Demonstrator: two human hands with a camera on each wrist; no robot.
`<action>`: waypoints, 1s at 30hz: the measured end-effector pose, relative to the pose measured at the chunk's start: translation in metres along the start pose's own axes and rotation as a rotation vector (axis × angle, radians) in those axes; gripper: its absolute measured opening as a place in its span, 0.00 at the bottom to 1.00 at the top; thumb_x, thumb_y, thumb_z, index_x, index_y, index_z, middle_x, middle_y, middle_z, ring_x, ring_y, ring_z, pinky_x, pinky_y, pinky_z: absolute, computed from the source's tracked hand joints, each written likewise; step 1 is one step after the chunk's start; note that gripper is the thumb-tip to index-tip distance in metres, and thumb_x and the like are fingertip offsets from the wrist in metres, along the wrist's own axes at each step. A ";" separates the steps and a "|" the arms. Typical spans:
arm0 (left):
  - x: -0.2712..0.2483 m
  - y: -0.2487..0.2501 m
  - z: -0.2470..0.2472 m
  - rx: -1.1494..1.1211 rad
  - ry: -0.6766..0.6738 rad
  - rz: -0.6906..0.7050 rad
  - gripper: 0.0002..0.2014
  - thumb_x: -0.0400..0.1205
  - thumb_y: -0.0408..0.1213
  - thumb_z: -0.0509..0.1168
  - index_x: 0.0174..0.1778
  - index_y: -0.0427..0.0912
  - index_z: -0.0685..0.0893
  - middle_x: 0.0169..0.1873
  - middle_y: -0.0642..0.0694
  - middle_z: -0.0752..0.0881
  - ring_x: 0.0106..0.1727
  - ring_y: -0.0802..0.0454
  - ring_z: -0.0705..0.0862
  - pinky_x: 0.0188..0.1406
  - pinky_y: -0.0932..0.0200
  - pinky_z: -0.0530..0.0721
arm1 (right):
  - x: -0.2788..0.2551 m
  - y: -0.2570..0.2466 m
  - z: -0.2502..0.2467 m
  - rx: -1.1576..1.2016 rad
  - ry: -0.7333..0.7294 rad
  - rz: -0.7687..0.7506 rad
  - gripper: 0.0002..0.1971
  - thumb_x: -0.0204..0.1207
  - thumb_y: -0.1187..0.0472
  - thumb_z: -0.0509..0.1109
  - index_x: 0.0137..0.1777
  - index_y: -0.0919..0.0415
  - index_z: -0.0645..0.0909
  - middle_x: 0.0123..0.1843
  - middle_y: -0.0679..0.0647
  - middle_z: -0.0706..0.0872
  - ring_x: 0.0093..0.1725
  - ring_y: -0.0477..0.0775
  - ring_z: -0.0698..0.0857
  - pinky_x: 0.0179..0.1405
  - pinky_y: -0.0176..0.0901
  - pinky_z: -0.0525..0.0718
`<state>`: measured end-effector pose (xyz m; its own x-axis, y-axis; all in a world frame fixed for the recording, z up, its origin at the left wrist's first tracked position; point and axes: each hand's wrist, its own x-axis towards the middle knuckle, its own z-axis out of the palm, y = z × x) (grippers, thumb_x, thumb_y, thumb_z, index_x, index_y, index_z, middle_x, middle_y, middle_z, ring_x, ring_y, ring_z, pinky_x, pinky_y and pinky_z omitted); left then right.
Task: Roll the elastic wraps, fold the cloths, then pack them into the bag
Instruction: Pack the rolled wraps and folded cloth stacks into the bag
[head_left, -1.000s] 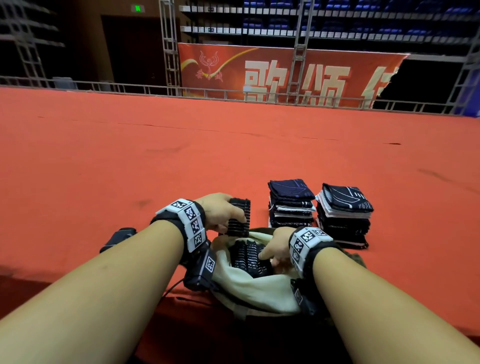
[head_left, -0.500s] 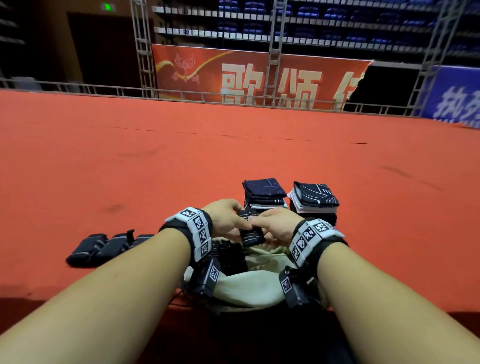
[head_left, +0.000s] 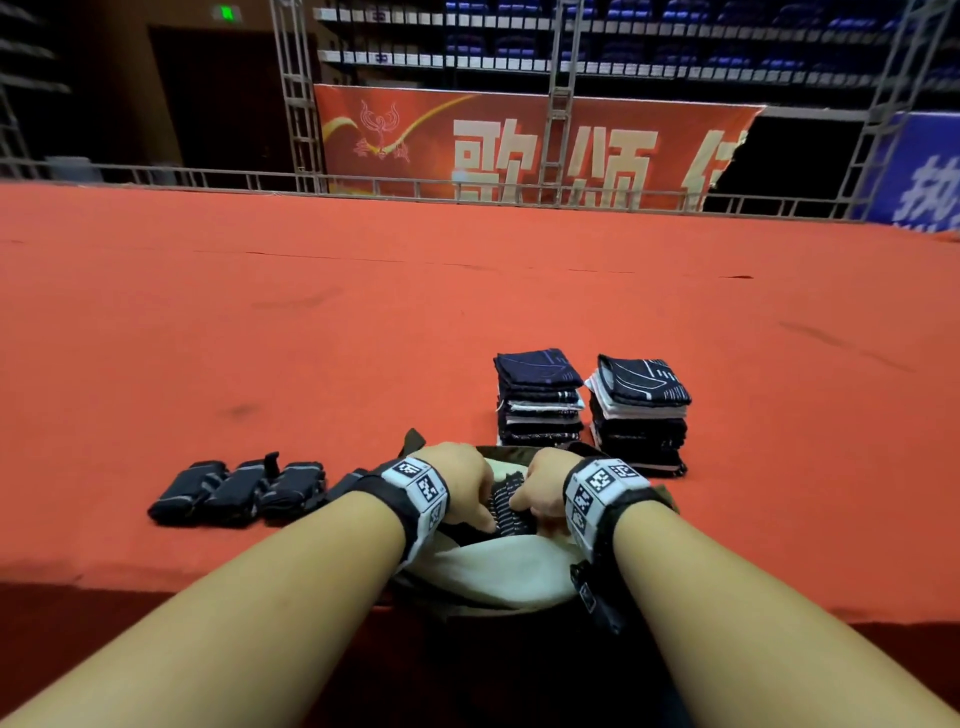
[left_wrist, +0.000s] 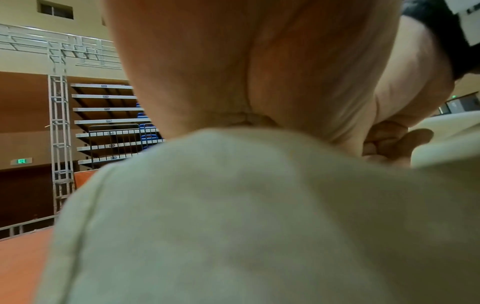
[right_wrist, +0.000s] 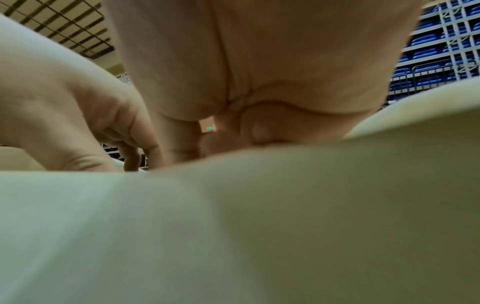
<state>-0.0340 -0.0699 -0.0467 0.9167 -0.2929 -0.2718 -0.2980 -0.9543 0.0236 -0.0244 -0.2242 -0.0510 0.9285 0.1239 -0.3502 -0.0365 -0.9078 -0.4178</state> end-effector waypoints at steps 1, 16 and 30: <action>0.000 -0.002 0.002 0.005 -0.011 -0.013 0.21 0.74 0.61 0.75 0.53 0.48 0.90 0.51 0.47 0.88 0.52 0.43 0.86 0.46 0.55 0.83 | 0.001 -0.001 0.001 -0.039 0.009 0.001 0.13 0.71 0.51 0.77 0.46 0.62 0.88 0.44 0.56 0.93 0.45 0.57 0.92 0.50 0.50 0.91; 0.000 -0.013 0.008 0.012 0.005 0.000 0.39 0.62 0.65 0.78 0.68 0.54 0.79 0.59 0.51 0.86 0.58 0.44 0.85 0.57 0.45 0.87 | 0.019 -0.013 0.019 -0.018 -0.085 0.024 0.08 0.73 0.58 0.75 0.42 0.63 0.88 0.34 0.56 0.93 0.30 0.56 0.90 0.43 0.49 0.91; 0.001 -0.017 0.012 -0.047 -0.053 -0.040 0.35 0.68 0.56 0.81 0.70 0.53 0.79 0.58 0.49 0.89 0.58 0.43 0.87 0.56 0.49 0.88 | 0.028 -0.024 0.020 -0.036 -0.076 0.002 0.10 0.76 0.57 0.71 0.49 0.64 0.87 0.42 0.58 0.93 0.42 0.57 0.92 0.51 0.51 0.92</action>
<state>-0.0314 -0.0532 -0.0587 0.9118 -0.2526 -0.3238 -0.2478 -0.9671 0.0568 -0.0051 -0.1911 -0.0681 0.8976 0.1512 -0.4141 -0.0236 -0.9216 -0.3875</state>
